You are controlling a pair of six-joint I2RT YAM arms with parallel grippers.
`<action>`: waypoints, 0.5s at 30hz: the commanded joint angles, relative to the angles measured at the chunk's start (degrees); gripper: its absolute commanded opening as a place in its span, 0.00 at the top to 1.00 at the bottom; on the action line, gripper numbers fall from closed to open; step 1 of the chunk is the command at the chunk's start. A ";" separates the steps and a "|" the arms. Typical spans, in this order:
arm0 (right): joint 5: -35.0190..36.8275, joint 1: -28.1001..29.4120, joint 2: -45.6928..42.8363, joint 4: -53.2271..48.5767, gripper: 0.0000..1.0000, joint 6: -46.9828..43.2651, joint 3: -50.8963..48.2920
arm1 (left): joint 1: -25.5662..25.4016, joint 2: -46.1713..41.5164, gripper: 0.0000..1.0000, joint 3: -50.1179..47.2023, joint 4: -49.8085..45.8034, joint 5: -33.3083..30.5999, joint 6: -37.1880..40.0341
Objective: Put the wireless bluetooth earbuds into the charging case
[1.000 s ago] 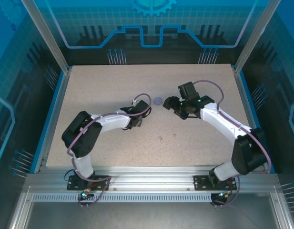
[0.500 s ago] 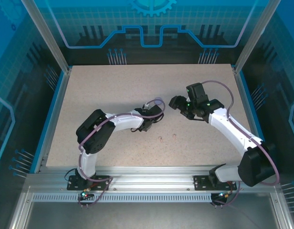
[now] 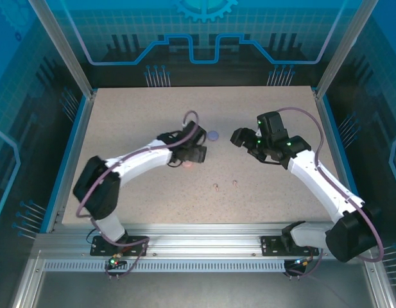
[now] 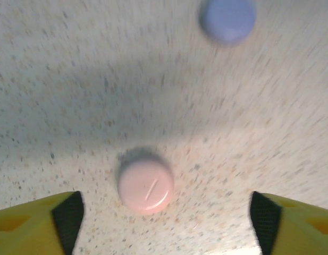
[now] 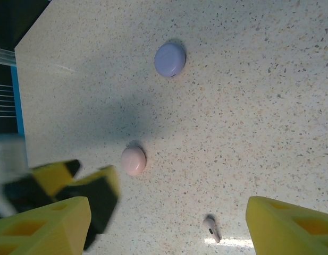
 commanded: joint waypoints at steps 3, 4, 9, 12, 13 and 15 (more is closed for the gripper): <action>2.24 2.16 7.81 -4.09 0.22 -4.98 7.45 | 7.89 -5.24 0.02 -3.66 5.97 12.08 -5.77; 2.34 2.98 9.72 -4.25 0.22 -5.20 8.48 | 9.06 -5.49 0.01 -3.97 6.46 12.80 -6.25; 2.70 8.80 22.25 -4.66 0.22 -6.37 15.63 | 15.88 -6.57 0.01 -6.10 10.32 17.32 -9.16; 1.97 11.96 31.03 -6.43 0.22 -7.67 22.35 | 19.27 -7.03 0.01 -7.35 11.79 17.99 -10.30; 1.66 12.72 33.72 -7.04 0.22 -7.95 24.49 | 20.32 -7.18 0.01 -7.71 12.30 18.20 -10.61; 1.00 14.49 39.34 -8.32 0.23 -8.04 29.15 | 22.05 -7.60 0.01 -8.30 12.77 18.66 -11.18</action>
